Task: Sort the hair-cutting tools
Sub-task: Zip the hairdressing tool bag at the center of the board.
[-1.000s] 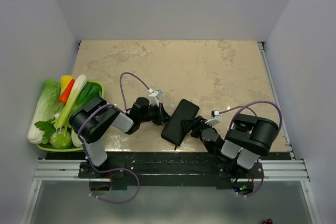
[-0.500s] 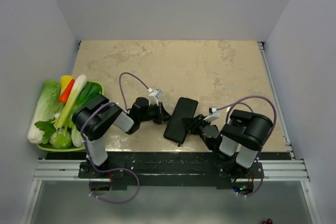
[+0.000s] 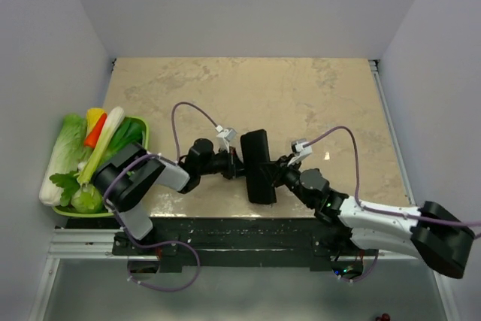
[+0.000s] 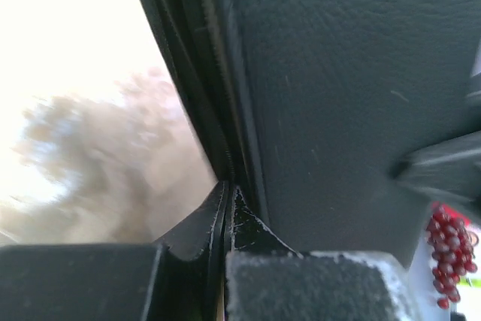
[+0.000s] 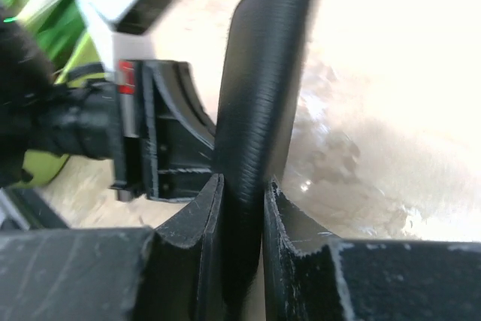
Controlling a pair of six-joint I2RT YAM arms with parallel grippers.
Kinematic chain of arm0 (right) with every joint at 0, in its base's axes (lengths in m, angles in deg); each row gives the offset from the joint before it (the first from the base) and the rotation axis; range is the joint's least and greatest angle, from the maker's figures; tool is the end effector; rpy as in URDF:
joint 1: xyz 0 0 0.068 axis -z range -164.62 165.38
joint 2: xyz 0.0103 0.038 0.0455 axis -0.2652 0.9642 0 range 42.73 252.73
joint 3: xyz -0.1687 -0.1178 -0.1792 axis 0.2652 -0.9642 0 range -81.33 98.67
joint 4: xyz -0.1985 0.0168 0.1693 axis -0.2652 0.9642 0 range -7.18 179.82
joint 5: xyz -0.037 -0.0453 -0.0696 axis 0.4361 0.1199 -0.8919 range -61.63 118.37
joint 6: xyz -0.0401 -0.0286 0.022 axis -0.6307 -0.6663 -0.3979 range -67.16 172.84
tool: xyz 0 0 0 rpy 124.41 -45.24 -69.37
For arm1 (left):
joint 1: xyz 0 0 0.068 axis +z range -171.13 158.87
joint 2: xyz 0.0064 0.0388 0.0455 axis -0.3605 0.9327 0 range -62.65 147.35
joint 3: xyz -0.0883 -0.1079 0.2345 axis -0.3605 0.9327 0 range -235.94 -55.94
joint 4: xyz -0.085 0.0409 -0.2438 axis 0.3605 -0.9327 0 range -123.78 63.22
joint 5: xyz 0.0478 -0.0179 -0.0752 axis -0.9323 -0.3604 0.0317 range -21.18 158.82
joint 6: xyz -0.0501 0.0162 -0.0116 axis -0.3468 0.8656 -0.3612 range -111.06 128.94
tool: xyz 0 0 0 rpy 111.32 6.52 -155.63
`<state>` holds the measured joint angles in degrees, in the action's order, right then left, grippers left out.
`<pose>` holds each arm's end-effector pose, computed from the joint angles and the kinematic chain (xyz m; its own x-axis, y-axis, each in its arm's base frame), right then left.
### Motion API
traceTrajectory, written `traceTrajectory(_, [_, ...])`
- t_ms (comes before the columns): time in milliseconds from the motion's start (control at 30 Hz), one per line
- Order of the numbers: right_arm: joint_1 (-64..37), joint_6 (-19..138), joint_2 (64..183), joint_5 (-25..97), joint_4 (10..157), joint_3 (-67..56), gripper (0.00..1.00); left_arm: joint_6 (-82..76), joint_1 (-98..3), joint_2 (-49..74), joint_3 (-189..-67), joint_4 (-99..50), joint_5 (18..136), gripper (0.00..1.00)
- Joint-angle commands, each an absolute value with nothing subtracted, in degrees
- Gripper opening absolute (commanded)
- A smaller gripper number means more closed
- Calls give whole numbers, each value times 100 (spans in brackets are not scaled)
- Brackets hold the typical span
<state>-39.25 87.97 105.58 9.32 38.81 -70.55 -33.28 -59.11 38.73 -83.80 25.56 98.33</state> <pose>0.1275 0.1596 0.1770 -0.4022 0.3732 -0.8360 -0.4307 0.7287 0.5325 0.2232 -0.1966 0.1165 -0.8141 -0.1064 -0.5709 0.4733 0.4480 -0.7585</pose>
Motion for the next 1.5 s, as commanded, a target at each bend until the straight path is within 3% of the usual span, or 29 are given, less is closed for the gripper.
traceTrajectory(0, [-4219,7720,8997,1845,4966,-5824,0,-2956,-6244,2818,-8433,1428,9844,0])
traceTrajectory(200, [-4210,7262,8562,1361,5961,-5041,0,-3359,-6349,1543,-8126,1127,9870,0])
traceTrajectory(400, [-4219,7016,8756,931,5584,-4733,0,-3755,-6473,338,-7238,1831,9870,8])
traceTrajectory(700, [-4210,7085,8730,666,5294,-4617,0,-3606,-6482,-824,-6921,1444,9580,8])
traceTrajectory(967, [-4219,7261,8615,815,5426,-4794,0,-3676,-6482,-414,-7018,2164,9562,8])
traceTrajectory(1100, [-4219,7480,8536,939,5977,-4374,0,-3659,-6473,-43,-6773,3286,9685,8])
traceTrajectory(1333, [-4219,7639,8035,1026,7208,-3485,0,-4054,-6464,-104,-6473,4870,10291,32])
traceTrajectory(1467, [-4210,7797,7886,1351,7666,-3019,0,-4659,-6473,-17,-6455,5706,10625,56])
